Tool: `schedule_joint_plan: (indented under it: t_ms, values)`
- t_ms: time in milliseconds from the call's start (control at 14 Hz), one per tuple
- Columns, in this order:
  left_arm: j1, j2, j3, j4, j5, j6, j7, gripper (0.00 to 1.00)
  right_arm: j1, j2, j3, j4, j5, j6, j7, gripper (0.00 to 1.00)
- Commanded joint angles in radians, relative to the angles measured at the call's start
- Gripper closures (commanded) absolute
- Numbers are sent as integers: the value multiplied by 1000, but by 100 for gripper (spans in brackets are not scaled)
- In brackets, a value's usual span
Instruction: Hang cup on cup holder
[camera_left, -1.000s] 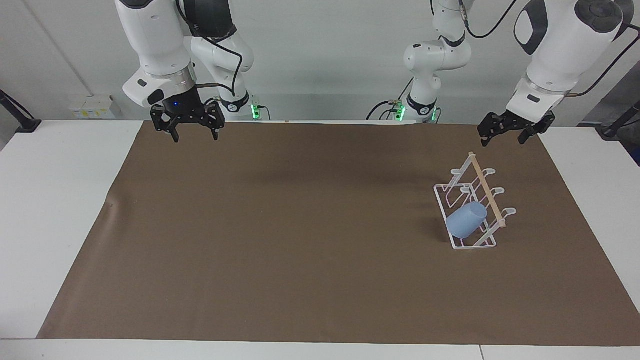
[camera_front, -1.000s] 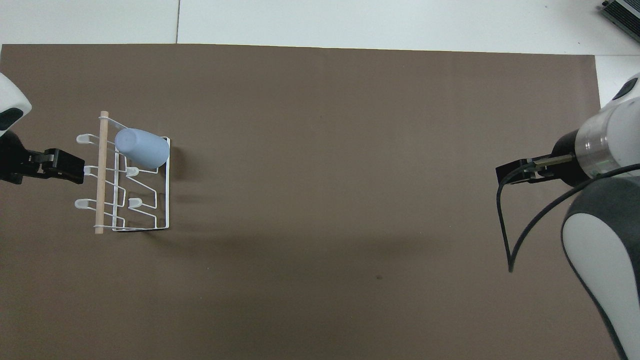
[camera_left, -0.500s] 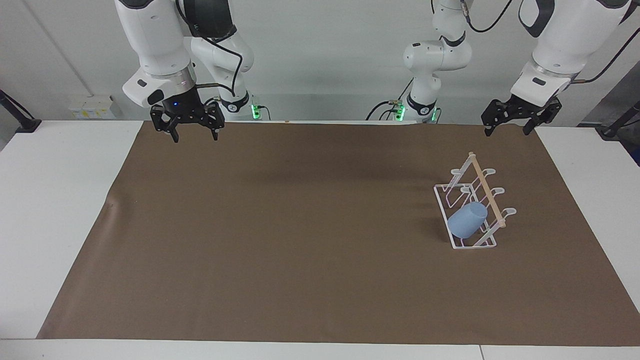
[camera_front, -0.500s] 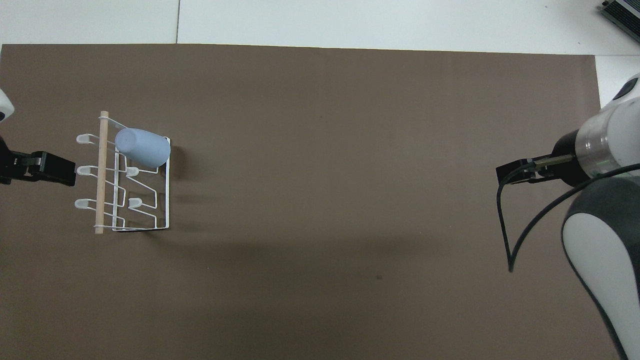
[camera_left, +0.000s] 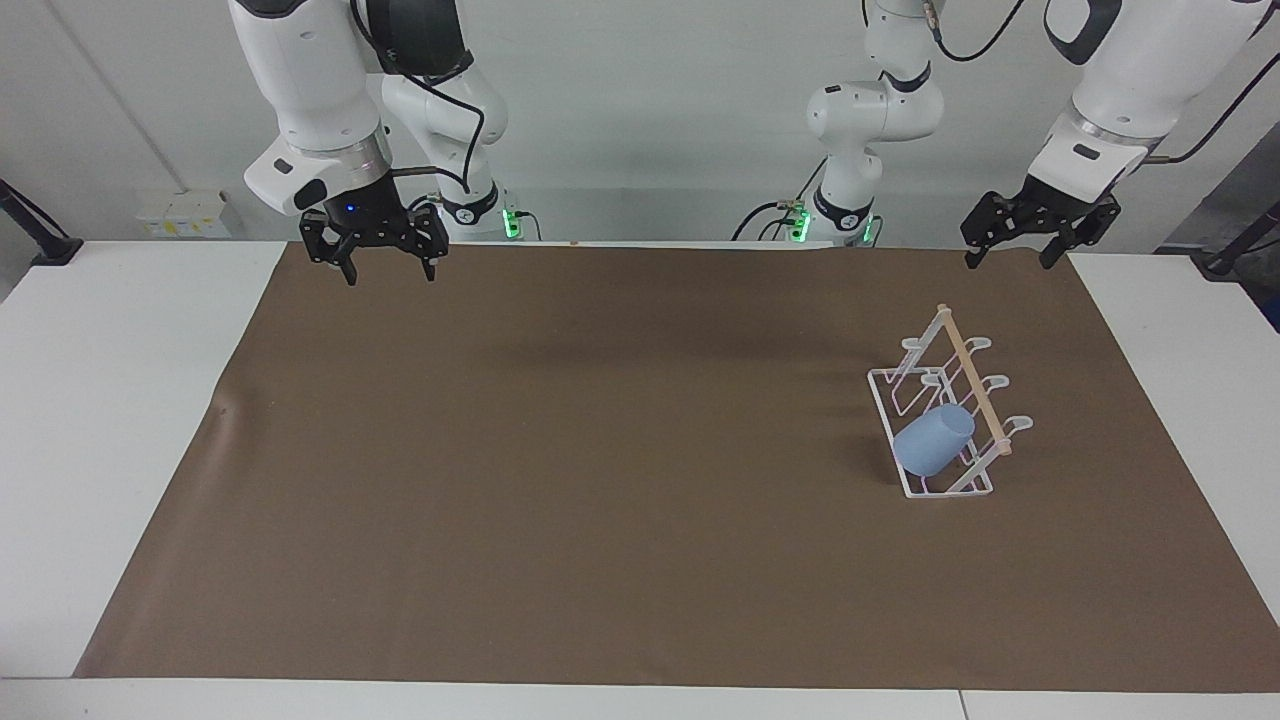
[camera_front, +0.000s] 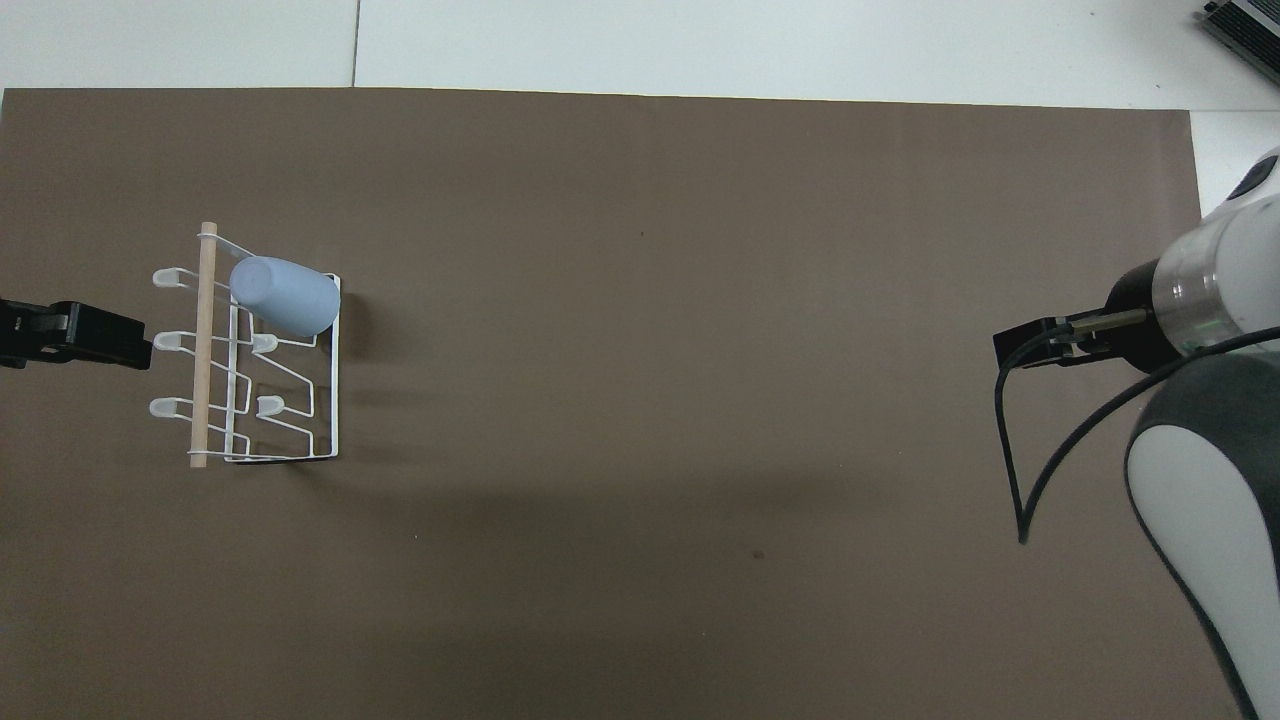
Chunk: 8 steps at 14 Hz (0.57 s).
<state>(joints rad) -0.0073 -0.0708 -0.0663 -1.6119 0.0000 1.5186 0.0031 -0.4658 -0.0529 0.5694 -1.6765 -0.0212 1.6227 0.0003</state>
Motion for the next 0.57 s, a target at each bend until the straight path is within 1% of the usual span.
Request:
schedule_joint_plan:
  t_ms: [0, 143, 500]
  values:
    - [-2, -10, 3, 9, -20, 0, 40, 0, -13, -16, -2, -19, 20, -6, -31, 0]
    - [0, -17, 2, -9, -25, 20, 41, 0, -13, -19, -5, -20, 20, -6, -31, 0]
    - [-2, -17, 3, -9, -64, 48, 44, 0, -13, -19, -5, -20, 20, -6, -31, 0]
